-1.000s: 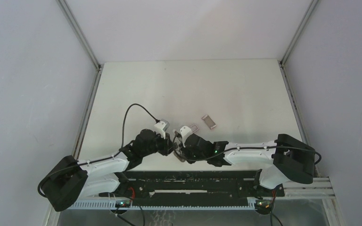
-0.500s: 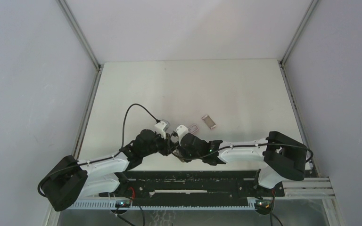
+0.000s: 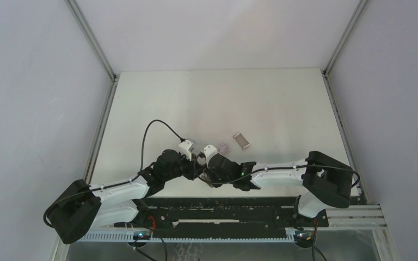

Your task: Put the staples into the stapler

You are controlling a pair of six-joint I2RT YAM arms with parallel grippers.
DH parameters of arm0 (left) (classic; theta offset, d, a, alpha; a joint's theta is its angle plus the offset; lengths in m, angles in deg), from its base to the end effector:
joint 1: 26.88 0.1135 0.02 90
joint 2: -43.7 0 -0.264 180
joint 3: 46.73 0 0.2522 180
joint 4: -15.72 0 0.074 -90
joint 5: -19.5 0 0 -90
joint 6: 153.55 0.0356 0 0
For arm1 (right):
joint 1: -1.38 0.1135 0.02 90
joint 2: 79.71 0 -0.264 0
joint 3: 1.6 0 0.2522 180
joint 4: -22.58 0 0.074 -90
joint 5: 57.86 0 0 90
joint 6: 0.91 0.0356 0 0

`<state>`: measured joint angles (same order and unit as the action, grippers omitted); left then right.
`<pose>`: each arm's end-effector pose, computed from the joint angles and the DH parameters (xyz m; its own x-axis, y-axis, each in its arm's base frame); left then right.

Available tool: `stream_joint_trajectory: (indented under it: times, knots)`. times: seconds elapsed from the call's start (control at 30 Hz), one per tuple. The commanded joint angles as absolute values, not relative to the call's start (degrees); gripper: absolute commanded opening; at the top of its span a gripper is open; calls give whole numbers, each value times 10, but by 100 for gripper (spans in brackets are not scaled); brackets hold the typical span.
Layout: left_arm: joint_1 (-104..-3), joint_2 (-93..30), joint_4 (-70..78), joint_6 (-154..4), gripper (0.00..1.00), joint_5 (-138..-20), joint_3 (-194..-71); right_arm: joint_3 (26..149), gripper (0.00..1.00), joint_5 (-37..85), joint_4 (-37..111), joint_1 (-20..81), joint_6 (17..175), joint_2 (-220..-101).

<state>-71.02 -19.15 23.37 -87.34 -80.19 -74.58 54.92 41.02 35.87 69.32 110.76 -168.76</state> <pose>0.1415 -0.1457 0.1536 -0.6219 0.0494 -0.7816 0.5933 0.6811 -0.4291 0.1194 0.2800 0.1636 -0.5735 -0.4438 -0.6885 -0.7140 0.6829 0.1545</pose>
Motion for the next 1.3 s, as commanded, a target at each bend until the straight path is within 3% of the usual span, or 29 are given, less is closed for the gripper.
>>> stream_joint_trajectory:
  times: [0.0,1.27]
  knots:
    - [-714,-181,260,-863,0,-811,-754,569,13,409,347,688,1107,-1665]
    - [-714,-172,257,-859,0,-805,-751,557,12,402,346,677,1109,-1678]
